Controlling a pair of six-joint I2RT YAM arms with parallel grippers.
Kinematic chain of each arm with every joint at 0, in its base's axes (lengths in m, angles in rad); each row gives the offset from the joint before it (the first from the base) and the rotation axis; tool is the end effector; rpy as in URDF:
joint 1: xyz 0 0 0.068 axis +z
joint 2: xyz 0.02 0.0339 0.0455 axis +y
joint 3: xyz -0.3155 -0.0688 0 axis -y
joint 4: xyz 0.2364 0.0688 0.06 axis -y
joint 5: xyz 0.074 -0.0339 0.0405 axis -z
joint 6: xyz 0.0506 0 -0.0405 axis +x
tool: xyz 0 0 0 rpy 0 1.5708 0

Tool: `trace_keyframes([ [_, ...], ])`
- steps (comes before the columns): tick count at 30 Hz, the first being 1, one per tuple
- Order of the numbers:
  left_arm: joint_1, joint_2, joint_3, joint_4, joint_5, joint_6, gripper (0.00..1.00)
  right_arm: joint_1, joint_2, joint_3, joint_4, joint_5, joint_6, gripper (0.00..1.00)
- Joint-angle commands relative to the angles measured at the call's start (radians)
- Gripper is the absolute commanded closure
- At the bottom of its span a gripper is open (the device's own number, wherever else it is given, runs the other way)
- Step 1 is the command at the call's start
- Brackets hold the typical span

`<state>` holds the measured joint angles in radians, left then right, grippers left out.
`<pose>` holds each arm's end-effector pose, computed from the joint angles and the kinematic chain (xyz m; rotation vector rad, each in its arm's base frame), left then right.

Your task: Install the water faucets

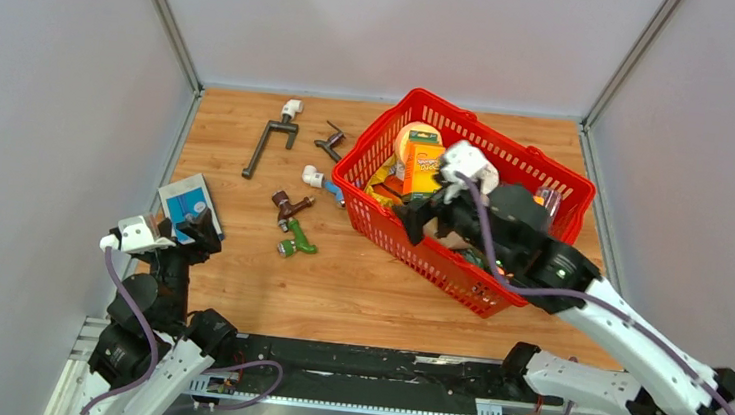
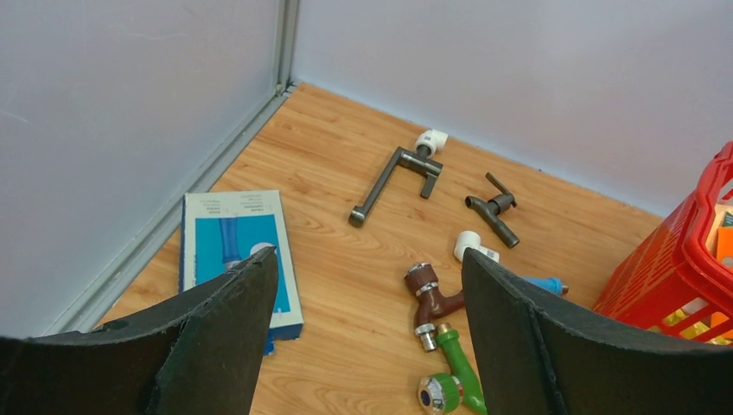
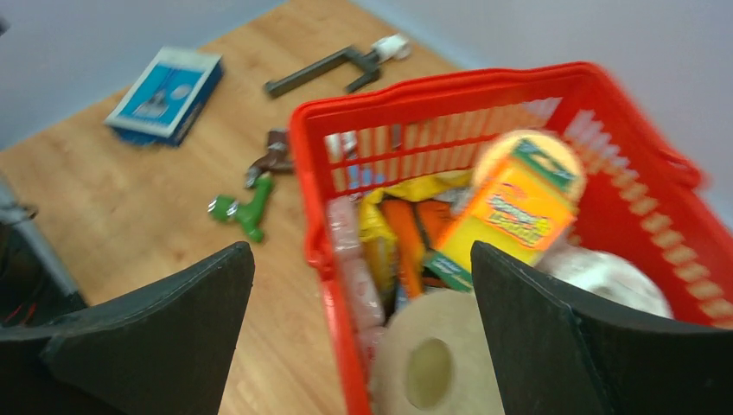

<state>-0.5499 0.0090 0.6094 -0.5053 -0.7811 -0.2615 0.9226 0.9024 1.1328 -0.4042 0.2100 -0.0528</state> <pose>-0.0026 0.0434 0.3098 -0.4170 1.4448 -0.0765 0.1066 0.1232 0.4522 -0.6854 1.6237 0.4533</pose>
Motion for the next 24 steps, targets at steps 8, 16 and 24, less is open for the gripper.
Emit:
trace_keyframes([
  [8, 0.001, -0.103, 0.016, -0.006, -0.014, -0.012, 0.16, 0.242, 0.426, 0.099, -0.122, -0.375, -0.027, 0.0],
  [16, -0.001, -0.103, 0.018, -0.006, -0.015, -0.008, 0.15, 0.19, 0.586, -0.01, -0.186, -0.311, 0.101, 0.0],
  [24, 0.001, -0.103, 0.018, -0.006, -0.014, -0.005, 0.15, -0.046, 0.553, -0.12, -0.157, -0.126, 0.194, 0.0],
])
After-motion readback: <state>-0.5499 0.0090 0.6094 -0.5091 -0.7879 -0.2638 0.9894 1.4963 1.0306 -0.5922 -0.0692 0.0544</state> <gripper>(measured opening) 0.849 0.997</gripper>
